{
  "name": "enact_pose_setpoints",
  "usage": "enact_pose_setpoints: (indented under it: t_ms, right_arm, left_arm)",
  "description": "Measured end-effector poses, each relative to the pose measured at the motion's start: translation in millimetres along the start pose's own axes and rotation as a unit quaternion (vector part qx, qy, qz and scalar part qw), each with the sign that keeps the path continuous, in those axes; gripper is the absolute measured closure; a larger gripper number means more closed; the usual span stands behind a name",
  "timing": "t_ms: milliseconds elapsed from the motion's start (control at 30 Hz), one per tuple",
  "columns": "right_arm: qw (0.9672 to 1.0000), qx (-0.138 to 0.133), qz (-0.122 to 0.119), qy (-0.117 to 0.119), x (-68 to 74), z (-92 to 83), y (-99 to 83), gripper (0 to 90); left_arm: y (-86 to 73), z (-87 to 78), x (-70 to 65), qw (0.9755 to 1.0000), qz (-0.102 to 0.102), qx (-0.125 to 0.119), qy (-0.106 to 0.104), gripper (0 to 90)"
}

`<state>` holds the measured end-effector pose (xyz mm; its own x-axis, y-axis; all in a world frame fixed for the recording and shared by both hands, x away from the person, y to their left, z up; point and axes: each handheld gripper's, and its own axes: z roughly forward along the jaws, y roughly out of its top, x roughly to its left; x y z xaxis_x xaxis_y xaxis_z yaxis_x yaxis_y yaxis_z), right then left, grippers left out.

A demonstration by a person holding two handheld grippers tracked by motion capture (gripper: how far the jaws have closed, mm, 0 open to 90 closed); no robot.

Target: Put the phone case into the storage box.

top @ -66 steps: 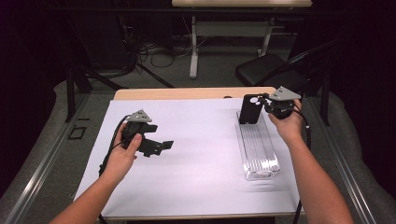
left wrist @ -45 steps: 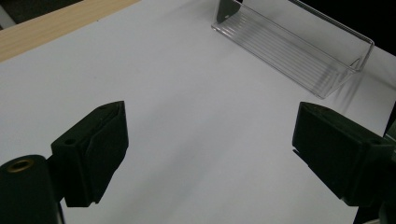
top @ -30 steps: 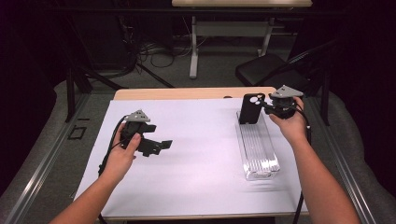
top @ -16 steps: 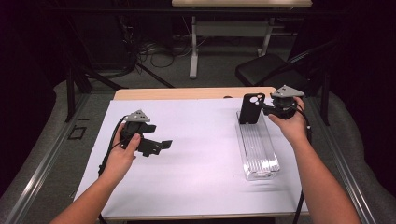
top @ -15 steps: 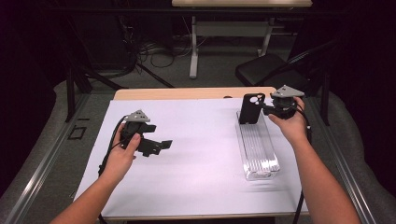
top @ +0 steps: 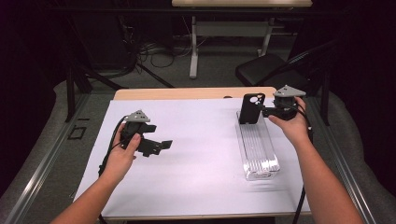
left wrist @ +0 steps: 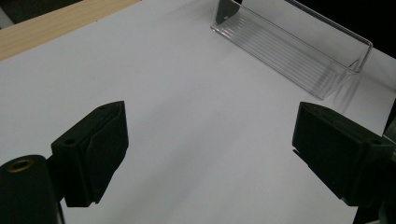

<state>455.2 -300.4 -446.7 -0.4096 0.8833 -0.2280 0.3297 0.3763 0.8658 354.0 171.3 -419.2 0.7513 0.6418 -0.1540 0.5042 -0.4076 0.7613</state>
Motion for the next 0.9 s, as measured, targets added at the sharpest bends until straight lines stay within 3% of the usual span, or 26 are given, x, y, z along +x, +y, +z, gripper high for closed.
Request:
enact_pose_setpoints:
  t_ms: [67, 333, 467, 733, 900]
  right_arm:
    - [1.0, 0.001, 0.008, 0.003, 0.0, -3.2, 0.6, 17.6]
    - [0.998, -0.013, 0.052, 0.034, 0.6, -13.1, 4.1, 9.8]
    - [0.9975, -0.01, 0.053, 0.047, 4.9, -16.6, 5.3, 1.7]
    - [0.9942, 0.001, 0.078, 0.074, 15.0, -21.1, 8.2, 1.0]
    - [0.9932, 0.005, 0.078, 0.086, 21.3, -23.5, 10.6, 0.0]
  left_arm:
    - [-0.1, -0.5, 0.5, 1.0, 0.0, -0.001, -0.001, 11.2]
    - [-1.4, -0.7, 1.4, 1.0, -0.004, -0.002, 0.0, 11.3]
    - [-1.8, -0.9, 2.4, 1.0, -0.005, -0.004, 0.0, 11.3]
    - [-1.7, -0.3, 2.7, 0.9999, -0.009, -0.007, -0.002, 11.2]
    - [-0.6, -0.5, 3.4, 0.9999, -0.012, -0.01, -0.003, 11.2]
